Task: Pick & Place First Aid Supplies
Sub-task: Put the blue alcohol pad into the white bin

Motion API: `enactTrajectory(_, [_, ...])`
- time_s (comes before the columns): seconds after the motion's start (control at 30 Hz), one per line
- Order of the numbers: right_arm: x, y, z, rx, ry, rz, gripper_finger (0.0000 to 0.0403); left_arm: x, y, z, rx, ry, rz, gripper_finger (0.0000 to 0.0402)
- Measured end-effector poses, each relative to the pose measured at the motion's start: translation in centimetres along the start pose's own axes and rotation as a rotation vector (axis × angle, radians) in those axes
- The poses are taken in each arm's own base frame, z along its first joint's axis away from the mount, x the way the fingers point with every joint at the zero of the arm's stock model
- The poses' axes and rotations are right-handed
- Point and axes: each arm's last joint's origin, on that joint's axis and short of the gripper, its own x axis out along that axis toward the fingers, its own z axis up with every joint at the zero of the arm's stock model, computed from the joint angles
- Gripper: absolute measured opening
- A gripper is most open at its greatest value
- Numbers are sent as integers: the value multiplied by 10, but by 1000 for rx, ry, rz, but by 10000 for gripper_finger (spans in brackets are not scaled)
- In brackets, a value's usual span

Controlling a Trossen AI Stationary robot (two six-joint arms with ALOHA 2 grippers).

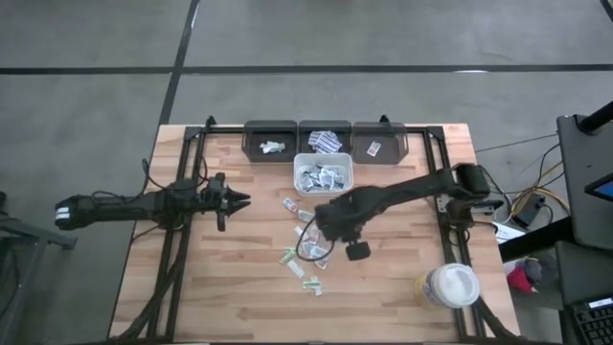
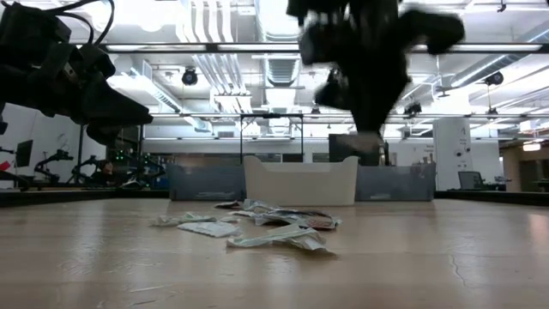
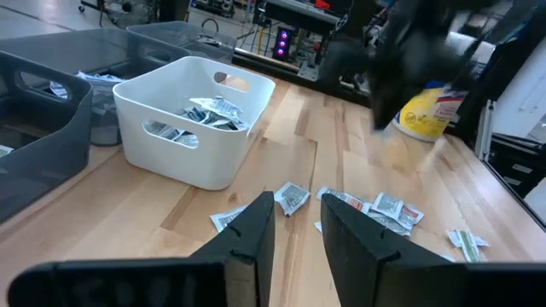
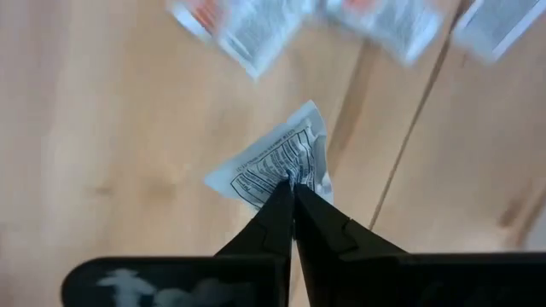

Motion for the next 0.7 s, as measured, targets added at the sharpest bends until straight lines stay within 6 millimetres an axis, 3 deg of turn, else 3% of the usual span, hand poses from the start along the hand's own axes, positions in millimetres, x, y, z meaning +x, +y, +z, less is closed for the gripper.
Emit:
enactTrajectory(0.13, [-36,-6,3,-13,-176,-46,8,0,0,0,0,0,1,94])
enactTrajectory(0.27, [-79,-24,7,84,-473,-244,8,0,0,0,1,0,0,94])
enactTrajectory(0.37, [-98,-40,9,191,-601,-433,8,0,0,0,0,1,1,94])
enactTrajectory(0.5, [-109,-64,2,334,-620,-653,8,0,0,0,-1,1,0,94])
enactTrajectory(0.57, [-109,-76,-2,373,-595,-666,8,0,0,0,-8,0,0,94])
enactTrajectory(0.7, [-86,-97,-9,453,-467,-589,8,0,0,0,-10,0,0,94])
